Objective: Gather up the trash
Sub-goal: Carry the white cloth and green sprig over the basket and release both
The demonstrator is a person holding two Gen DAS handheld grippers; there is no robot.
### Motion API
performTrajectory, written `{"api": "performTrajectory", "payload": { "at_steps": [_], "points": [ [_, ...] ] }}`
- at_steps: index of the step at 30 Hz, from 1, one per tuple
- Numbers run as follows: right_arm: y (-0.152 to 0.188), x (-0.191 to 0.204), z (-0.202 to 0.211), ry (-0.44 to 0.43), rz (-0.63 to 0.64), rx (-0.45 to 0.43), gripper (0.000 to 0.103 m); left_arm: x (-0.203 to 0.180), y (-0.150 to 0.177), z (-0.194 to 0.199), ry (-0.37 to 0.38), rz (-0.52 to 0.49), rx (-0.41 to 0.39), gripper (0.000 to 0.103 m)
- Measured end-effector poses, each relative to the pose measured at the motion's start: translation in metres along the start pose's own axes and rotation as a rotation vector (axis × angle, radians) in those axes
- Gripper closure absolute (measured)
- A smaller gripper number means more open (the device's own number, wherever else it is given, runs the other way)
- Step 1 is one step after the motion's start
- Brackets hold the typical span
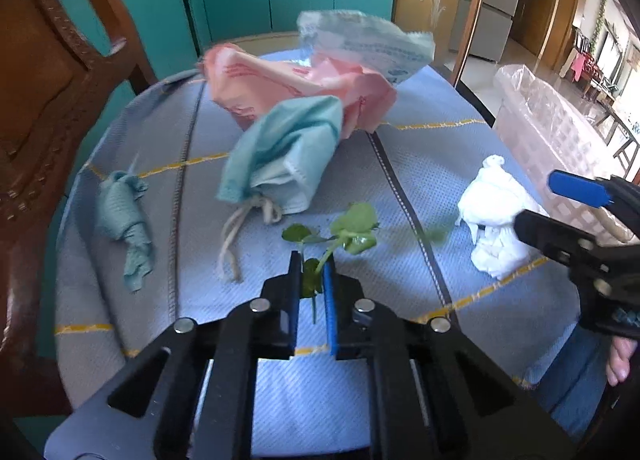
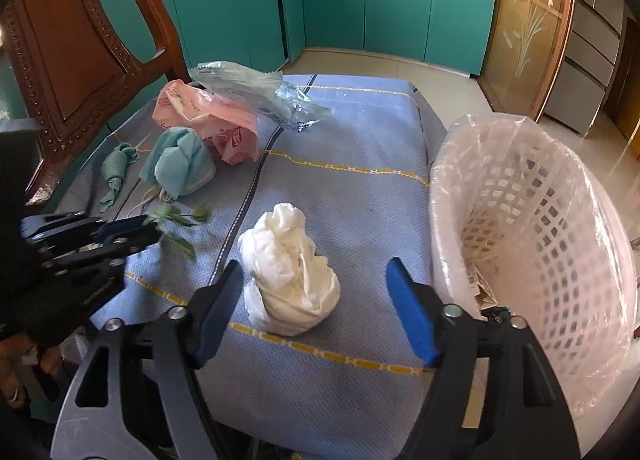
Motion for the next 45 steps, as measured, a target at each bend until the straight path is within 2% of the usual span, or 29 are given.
{"api": "performTrajectory", "payload": {
  "at_steps": [10,12,13,17,23,38,45],
  "points": [
    [0.008,0.023,-0.024,0.044,0.102,0.048,0.028,0.025,0.005,0.059,-0.017,0.042,-0.105,0.093],
    [0.011,0.027,-0.024,0.048,0.124,0.046,0.042,0.029,0.002,0.07,-0.016,0.054,-0.128,0.093],
    [0.011,0.028,-0.023,0.05,0.131,0.046,0.053,0.03,-0.001,0.074,-0.018,0.058,-0.137,0.093],
    [0.008,0.029,-0.016,0.052,0.131,0.023,0.065,0.03,-0.009,0.088,-0.033,0.062,-0.174,0.093],
    [-0.006,0.021,0.012,0.063,0.113,-0.05,0.065,0.027,-0.016,0.102,-0.077,0.047,-0.216,0.093],
    [-0.028,0.006,0.062,0.041,0.056,-0.159,0.065,0.025,-0.032,0.132,-0.077,0.046,-0.285,0.093],
    [-0.029,0.004,0.067,0.035,0.039,-0.17,0.065,0.027,-0.034,0.136,-0.05,0.061,-0.295,0.093]
  ]
}}
Point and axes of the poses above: each gripper's, at about its wrist camera, not at the fingertips, and z roughly against the way its jaws point, x to its left, y to its underside, the point moved 7 cm from there along -z, roughly the way its jaws point, and after that the axes turned 10 degrees about y, right-handed, at the moved point
